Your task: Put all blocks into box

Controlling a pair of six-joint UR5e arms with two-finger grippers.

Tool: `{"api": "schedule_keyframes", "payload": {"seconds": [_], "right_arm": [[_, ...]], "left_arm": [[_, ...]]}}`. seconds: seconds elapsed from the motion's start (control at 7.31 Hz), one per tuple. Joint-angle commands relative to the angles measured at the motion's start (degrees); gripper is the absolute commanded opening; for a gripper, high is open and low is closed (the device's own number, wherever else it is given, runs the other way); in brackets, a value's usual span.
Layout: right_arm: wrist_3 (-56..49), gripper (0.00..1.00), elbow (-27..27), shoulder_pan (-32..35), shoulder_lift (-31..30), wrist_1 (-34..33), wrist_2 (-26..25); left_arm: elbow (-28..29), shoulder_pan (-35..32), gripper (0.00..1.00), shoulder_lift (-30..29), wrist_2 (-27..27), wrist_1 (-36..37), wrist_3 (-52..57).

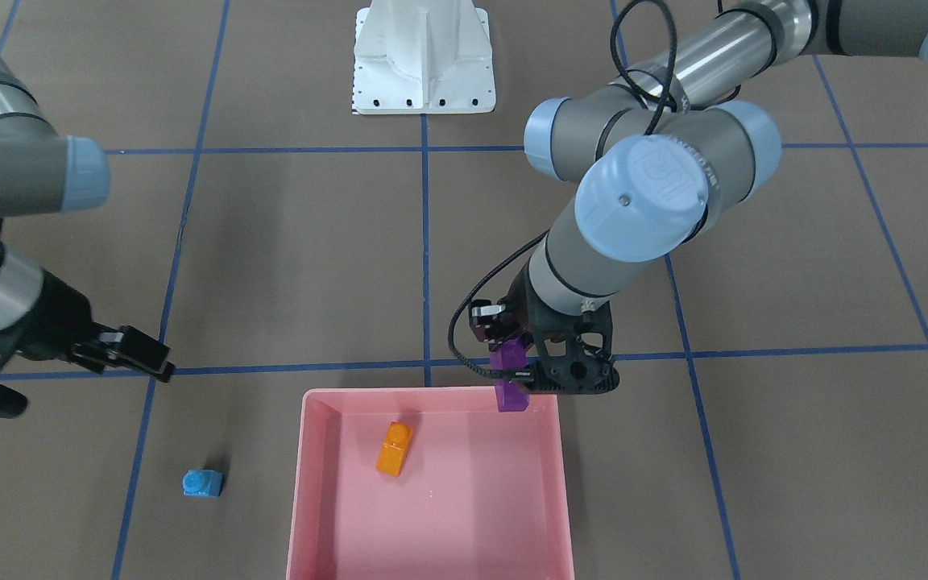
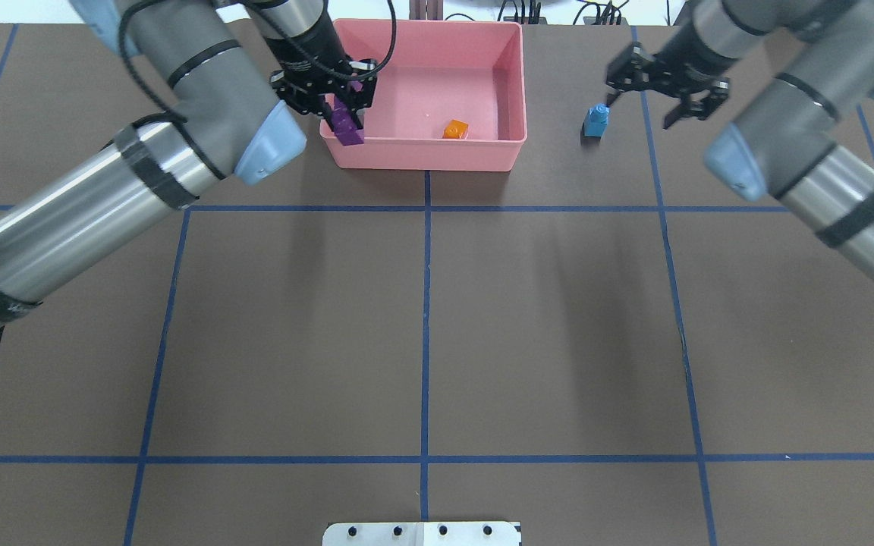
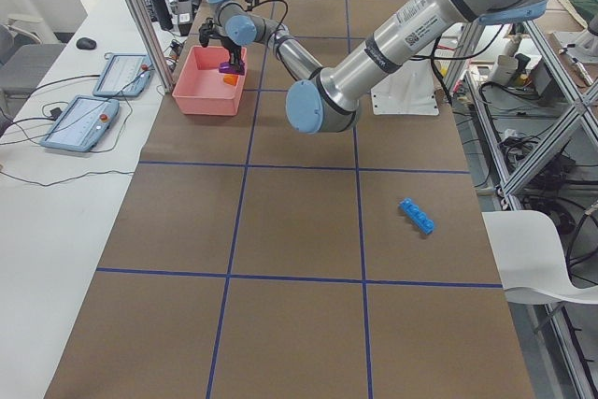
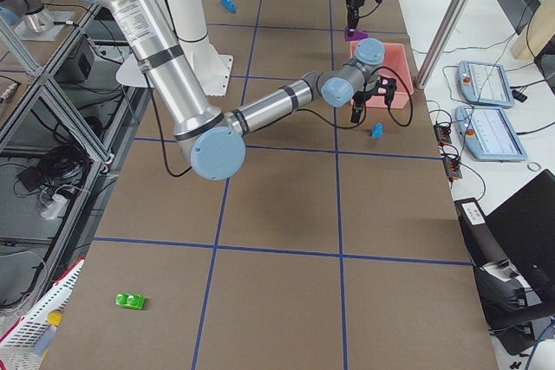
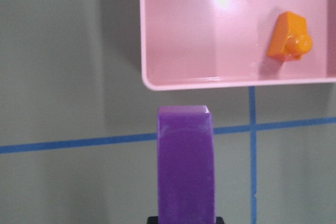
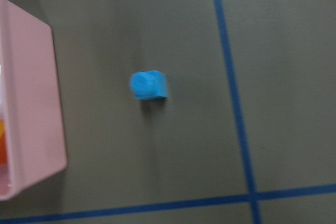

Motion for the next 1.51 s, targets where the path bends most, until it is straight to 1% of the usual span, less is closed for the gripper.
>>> {"api": "schedule_keyframes", "payload": {"seconds": [0.0, 0.14, 0.27, 0.41, 0.55, 0.68, 0.82, 0.96, 1.09, 1.23, 1.37], "right_arm": [[-13.28, 1.0, 11.85, 5.55, -20.72, 0.19, 1.81], [-20.48, 1.0, 14.42, 7.74, -28.22, 0.27, 1.81], [-28.47, 1.0, 14.71, 10.03, -35.43, 1.49, 1.81], [-34.38, 1.0, 14.1, 11.53, -42.02, 4.81, 1.55], [-36.09, 1.0, 13.92, 11.89, -47.75, 7.98, 1.02], [-38.29, 1.0, 13.22, 12.16, -53.89, 11.93, 1.1], [-39.18, 1.0, 13.04, 13.12, -59.09, 14.49, 1.02], [-40.49, 1.0, 12.69, 13.65, -62.97, 14.86, 0.67], [-43.72, 1.0, 11.03, 15.83, -65.44, 14.95, -0.47], [-45.24, 1.0, 6.67, 16.98, -65.73, 17.13, -0.39], [-46.47, 1.0, 0.62, 17.17, -65.65, 22.2, -0.48]], "left_arm": [[12.4, 0.68, 0.23, -5.76, 6.33, -8.46, -3.28], [14.53, 0.69, 0.58, -6.12, 6.46, -10.83, -3.28], [14.55, 0.51, 1.0, -6.3, 6.9, -11.11, -3.37], [14.2, -0.01, 1.0, -7.0, 6.9, -11.03, -4.85], [14.03, -0.19, 1.0, -7.88, 6.9, -10.86, -7.04], [11.59, -0.63, 1.0, -7.8, 6.21, -10.07, -7.24], [5.82, -0.98, 1.0, -5.8, 4.29, -3.71, -6.54], [-1.98, -1.42, 1.0, -2.64, 3.48, 1.66, -4.88], [-11.19, -1.16, 1.0, 4.7, 3.48, 2.93, -4.61], [-20.34, -1.25, 1.0, 12.69, 3.56, 3.38, -0.86], [-28.34, -0.64, 1.0, 18.77, 3.82, 6.95, 2.13]]}}
